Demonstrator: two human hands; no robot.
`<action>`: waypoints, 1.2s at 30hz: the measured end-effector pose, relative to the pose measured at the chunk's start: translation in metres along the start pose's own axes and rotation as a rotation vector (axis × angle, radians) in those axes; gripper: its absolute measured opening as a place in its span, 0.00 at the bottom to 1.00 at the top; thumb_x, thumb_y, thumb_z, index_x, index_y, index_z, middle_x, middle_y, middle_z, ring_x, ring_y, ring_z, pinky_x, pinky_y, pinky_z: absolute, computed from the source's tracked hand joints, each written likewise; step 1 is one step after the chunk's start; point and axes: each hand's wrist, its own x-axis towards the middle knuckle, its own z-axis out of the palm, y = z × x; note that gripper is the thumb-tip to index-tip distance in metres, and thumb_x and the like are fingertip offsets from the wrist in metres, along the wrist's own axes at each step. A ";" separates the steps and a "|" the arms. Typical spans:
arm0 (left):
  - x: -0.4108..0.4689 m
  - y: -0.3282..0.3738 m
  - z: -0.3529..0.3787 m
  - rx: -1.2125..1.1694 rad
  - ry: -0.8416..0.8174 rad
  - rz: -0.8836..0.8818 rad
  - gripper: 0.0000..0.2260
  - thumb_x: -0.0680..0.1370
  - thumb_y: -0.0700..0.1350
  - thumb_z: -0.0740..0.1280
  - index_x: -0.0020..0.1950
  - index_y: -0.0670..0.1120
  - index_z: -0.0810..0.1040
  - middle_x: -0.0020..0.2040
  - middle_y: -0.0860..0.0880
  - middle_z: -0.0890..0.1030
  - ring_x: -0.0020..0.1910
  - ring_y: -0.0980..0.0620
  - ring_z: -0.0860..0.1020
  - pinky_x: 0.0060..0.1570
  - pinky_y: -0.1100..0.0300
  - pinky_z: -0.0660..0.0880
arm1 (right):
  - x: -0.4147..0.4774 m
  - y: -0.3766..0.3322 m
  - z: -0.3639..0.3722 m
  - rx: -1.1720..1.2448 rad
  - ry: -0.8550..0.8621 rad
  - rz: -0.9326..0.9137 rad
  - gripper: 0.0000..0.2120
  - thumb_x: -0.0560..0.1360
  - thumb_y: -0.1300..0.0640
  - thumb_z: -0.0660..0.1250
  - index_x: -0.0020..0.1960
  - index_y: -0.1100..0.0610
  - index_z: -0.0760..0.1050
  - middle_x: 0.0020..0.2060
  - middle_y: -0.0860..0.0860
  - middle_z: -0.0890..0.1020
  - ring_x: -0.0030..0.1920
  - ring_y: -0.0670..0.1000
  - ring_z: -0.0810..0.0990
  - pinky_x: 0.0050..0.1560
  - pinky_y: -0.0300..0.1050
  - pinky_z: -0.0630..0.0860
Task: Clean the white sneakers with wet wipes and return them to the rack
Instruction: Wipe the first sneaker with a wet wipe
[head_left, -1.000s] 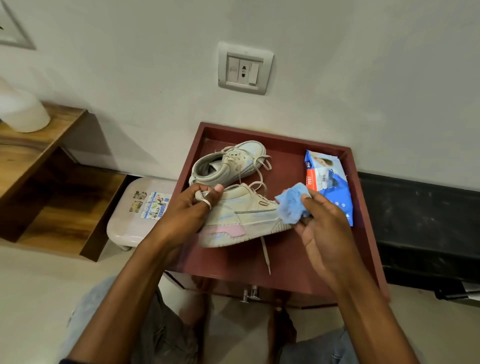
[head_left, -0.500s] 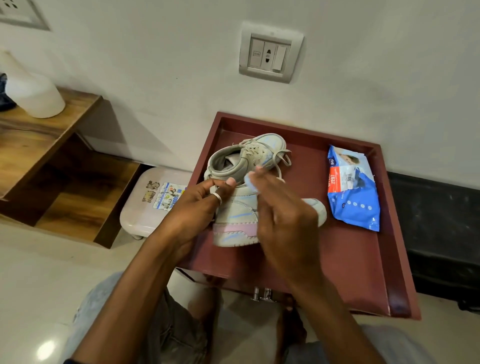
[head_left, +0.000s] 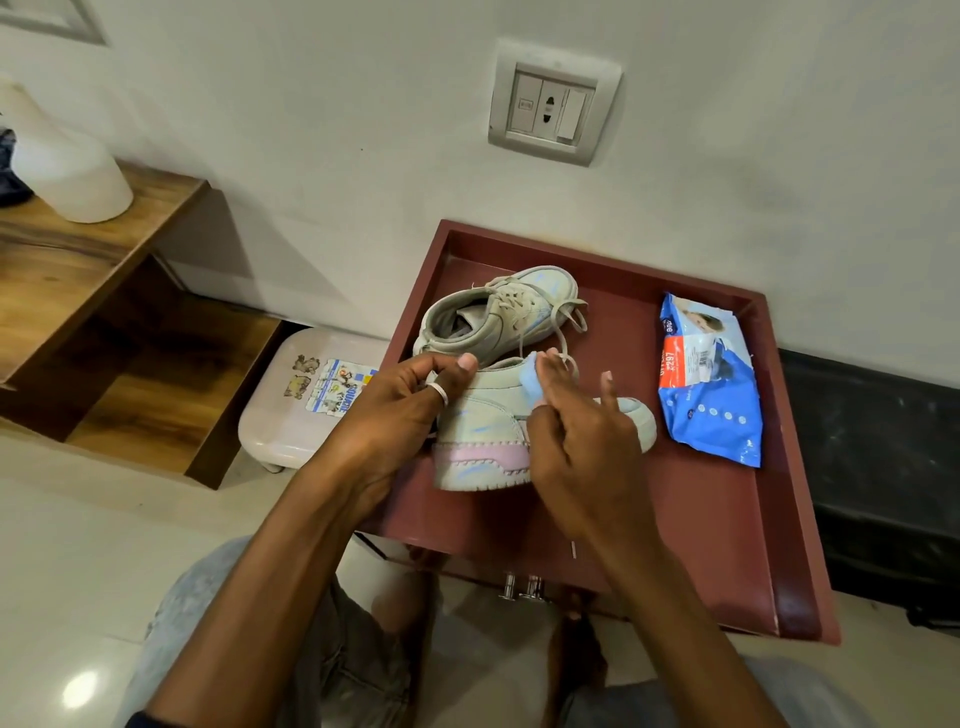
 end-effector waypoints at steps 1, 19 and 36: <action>0.000 -0.001 0.000 -0.001 -0.001 0.005 0.17 0.78 0.55 0.69 0.55 0.42 0.81 0.52 0.40 0.86 0.47 0.43 0.83 0.56 0.38 0.78 | -0.002 -0.003 0.001 -0.033 0.002 -0.016 0.26 0.77 0.54 0.53 0.74 0.59 0.67 0.71 0.53 0.71 0.74 0.44 0.63 0.78 0.48 0.49; 0.001 0.000 0.001 -0.028 0.022 0.009 0.10 0.80 0.50 0.68 0.47 0.45 0.81 0.32 0.50 0.81 0.27 0.56 0.77 0.28 0.64 0.75 | -0.019 -0.025 0.014 -0.310 -0.007 -0.153 0.26 0.78 0.51 0.53 0.74 0.60 0.66 0.72 0.55 0.69 0.77 0.53 0.58 0.75 0.64 0.49; 0.001 0.000 -0.001 -0.084 0.020 0.020 0.16 0.71 0.53 0.70 0.47 0.40 0.83 0.41 0.40 0.84 0.38 0.45 0.81 0.40 0.55 0.78 | -0.023 -0.038 0.015 -0.399 -0.030 -0.260 0.26 0.78 0.51 0.54 0.73 0.59 0.68 0.72 0.53 0.71 0.78 0.53 0.54 0.71 0.73 0.47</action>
